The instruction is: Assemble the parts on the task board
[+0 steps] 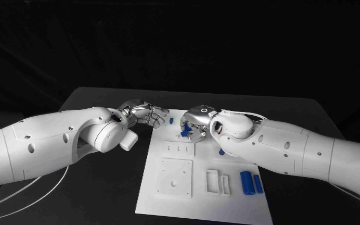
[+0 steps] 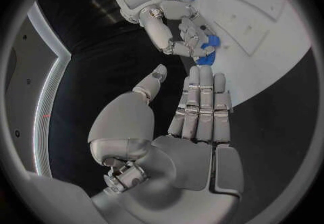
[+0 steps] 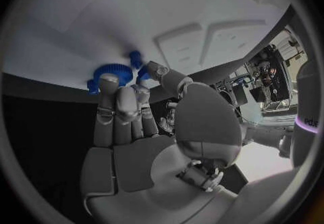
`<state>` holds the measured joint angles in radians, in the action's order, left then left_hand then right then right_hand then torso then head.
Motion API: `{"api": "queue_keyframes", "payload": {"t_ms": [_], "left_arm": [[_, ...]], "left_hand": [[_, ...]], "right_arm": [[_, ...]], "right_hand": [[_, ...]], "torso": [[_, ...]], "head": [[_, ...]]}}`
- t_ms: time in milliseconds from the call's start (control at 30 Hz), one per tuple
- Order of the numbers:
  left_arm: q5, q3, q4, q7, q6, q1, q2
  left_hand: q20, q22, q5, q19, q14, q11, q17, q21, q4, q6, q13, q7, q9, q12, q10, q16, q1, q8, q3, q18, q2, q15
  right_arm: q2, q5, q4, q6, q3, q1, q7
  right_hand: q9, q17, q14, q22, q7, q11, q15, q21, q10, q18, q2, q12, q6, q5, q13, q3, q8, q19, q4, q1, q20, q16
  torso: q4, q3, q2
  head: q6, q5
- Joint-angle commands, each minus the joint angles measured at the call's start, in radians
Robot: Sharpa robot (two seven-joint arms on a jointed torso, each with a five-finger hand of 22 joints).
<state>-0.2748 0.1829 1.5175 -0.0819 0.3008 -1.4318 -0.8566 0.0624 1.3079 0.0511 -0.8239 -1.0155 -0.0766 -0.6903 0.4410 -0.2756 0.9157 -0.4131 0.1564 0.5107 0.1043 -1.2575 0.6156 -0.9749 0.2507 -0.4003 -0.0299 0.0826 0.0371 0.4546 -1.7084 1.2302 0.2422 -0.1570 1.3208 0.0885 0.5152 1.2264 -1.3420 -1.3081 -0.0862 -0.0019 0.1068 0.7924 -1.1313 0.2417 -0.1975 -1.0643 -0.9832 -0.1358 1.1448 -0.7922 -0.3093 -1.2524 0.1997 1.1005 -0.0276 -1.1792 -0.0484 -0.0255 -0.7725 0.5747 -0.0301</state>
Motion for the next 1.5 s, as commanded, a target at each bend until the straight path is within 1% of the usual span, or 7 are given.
{"api": "queue_keyframes", "payload": {"t_ms": [33,200,400,733,1100,1267,1500], "left_arm": [[0.004,-0.001,-0.003,0.018,-0.015,-0.001,0.0],[0.004,-0.001,-0.008,0.023,-0.015,-0.001,0.0],[0.004,-0.001,-0.009,0.028,-0.018,-0.001,-0.01],[0.004,-0.001,-0.005,0.04,-0.025,-0.001,-0.029],[0.008,0.0,-0.002,0.039,-0.031,-0.001,-0.034],[0.008,0.0,0.003,0.042,-0.039,0.0,-0.04],[0.02,0.0,0.009,0.052,-0.061,0.002,-0.039]], "left_hand": [[-0.005,0.018,0.001,-0.001,0.002,0.0,0.001,-0.005,0.003,-0.006,0.0,-0.002,0.0,-0.005,0.008,-0.005,-0.004,-0.003,-0.005,-0.003,0.002,0.004],[-0.005,0.018,0.001,-0.001,0.002,0.0,0.001,-0.006,0.003,-0.007,0.0,-0.002,0.0,-0.005,0.008,-0.005,-0.003,-0.003,-0.005,-0.003,0.002,0.004],[-0.005,0.017,0.001,0.0,0.003,-0.001,0.002,-0.006,0.004,-0.01,0.0,-0.001,-0.001,-0.006,0.009,-0.006,-0.002,-0.004,-0.005,-0.002,0.004,0.005],[-0.005,0.018,0.001,0.001,0.004,-0.001,0.002,-0.007,0.004,-0.013,0.0,0.0,-0.001,-0.006,0.01,-0.006,-0.001,-0.005,-0.005,-0.002,0.006,0.005],[-0.005,0.018,0.001,0.001,0.004,-0.001,0.002,-0.007,0.004,-0.014,0.0,0.001,-0.001,-0.006,0.01,-0.006,-0.002,-0.004,-0.006,-0.003,0.004,0.005],[-0.005,0.018,0.001,0.001,0.004,-0.001,0.002,-0.007,0.004,-0.014,0.0,0.001,-0.001,-0.006,0.01,-0.006,-0.003,-0.004,-0.007,-0.003,0.004,0.005],[-0.005,0.018,0.001,0.001,0.004,-0.001,0.002,-0.007,0.005,-0.013,-0.001,0.0,0.0,-0.006,0.009,-0.006,-0.003,-0.003,-0.008,-0.003,0.001,0.005]], "right_arm": [[0.012,0.034,0.013,0.062,0.001,0.0,-0.013],[0.037,0.13,0.029,0.07,0.003,0.0,-0.043],[0.071,0.334,0.037,0.064,0.021,0.001,-0.106],[0.151,0.614,0.093,0.097,0.039,0.004,-0.224],[0.219,0.832,0.166,0.043,0.062,0.004,-0.277],[0.254,0.91,0.206,0.027,0.08,0.004,-0.281],[0.286,0.95,0.252,0.013,0.095,0.004,-0.284]], "right_hand": [[0.0,-0.002,-0.001,-0.018,-0.016,-0.007,0.009,0.003,0.0,0.02,-0.002,0.001,-0.023,-0.012,-0.001,-0.003,-0.004,-0.008,-0.006,-0.009,-0.001,-0.001],[0.001,-0.001,-0.001,-0.018,-0.016,-0.007,0.009,0.003,0.0,0.02,-0.003,0.001,-0.022,-0.015,-0.001,-0.003,-0.003,-0.008,-0.008,-0.01,-0.001,-0.002],[0.002,-0.004,0.003,-0.018,-0.018,-0.006,0.009,0.003,0.003,0.02,0.003,0.002,-0.014,-0.018,0.0,0.015,0.002,-0.007,-0.008,-0.02,-0.003,0.003],[0.007,0.003,0.006,-0.019,-0.026,0.002,0.002,0.002,0.013,0.02,0.046,-0.002,0.016,-0.125,0.006,0.087,0.019,0.0,0.049,-0.034,-0.009,0.001],[0.011,0.007,0.007,-0.019,-0.03,0.005,-0.002,0.003,0.017,0.02,0.08,-0.004,0.027,-0.187,0.007,0.155,0.028,0.004,0.083,-0.058,-0.01,0.0],[0.012,0.01,0.006,-0.019,-0.03,0.006,-0.002,0.004,0.017,0.02,0.087,-0.004,0.028,-0.201,0.008,0.17,0.029,0.005,0.086,-0.061,-0.012,-0.002],[0.013,0.012,0.005,-0.02,-0.03,0.006,-0.002,0.004,0.018,0.02,0.092,-0.005,0.028,-0.212,0.008,0.185,0.031,0.006,0.088,-0.063,-0.013,-0.005]], "torso": [[0.0005,0.0001,0.0],[0.001,0.0,0.001],[0.0043,0.0002,0.001],[0.0045,0.0,0.0],[0.0007,0.0017,-0.001],[0.0023,-0.0009,-0.001],[0.0034,-0.0009,0.001]], "head": [[-0.003,-0.008],[-0.009,-0.011],[-0.014,-0.012],[-0.025,-0.004],[-0.041,0.005],[-0.046,0.006],[-0.053,0.009]]}}
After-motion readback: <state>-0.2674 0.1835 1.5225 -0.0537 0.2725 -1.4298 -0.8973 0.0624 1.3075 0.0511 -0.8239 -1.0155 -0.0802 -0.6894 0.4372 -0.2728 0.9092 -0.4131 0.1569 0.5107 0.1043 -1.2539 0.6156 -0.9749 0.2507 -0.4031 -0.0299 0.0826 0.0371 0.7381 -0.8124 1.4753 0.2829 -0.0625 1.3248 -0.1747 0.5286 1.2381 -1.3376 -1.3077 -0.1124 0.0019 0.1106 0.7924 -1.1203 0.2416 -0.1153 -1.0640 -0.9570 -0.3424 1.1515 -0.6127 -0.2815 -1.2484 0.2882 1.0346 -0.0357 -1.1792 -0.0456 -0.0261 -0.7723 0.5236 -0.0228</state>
